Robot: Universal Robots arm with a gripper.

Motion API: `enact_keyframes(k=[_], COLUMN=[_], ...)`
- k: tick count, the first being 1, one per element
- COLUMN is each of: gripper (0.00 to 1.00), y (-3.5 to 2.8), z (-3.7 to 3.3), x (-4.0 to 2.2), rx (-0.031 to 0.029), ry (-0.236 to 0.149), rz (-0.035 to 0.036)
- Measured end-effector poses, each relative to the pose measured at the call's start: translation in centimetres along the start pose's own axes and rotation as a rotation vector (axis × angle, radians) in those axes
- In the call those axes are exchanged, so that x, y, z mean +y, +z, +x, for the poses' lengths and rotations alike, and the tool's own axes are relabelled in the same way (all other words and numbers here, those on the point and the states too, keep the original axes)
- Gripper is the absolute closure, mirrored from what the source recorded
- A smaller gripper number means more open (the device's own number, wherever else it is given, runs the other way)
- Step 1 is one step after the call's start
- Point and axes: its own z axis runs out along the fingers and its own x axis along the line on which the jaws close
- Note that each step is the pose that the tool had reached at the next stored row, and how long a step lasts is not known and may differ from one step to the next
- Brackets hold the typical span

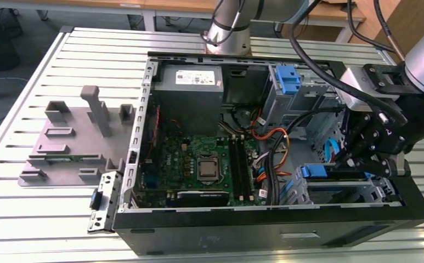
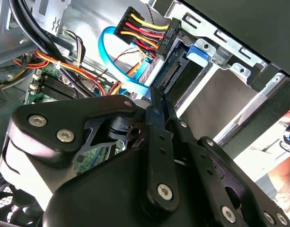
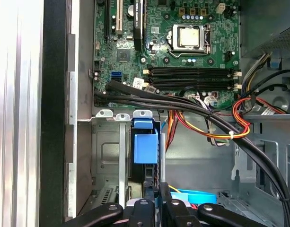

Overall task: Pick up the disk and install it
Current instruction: 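Insert the first disk wire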

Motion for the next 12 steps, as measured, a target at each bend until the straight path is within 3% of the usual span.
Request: enact_keyframes(k=[12], gripper=[0.84], y=[0.18], z=[0.08], x=[-0.01], rx=[0.0001], ry=[0.0], rz=[0.0])
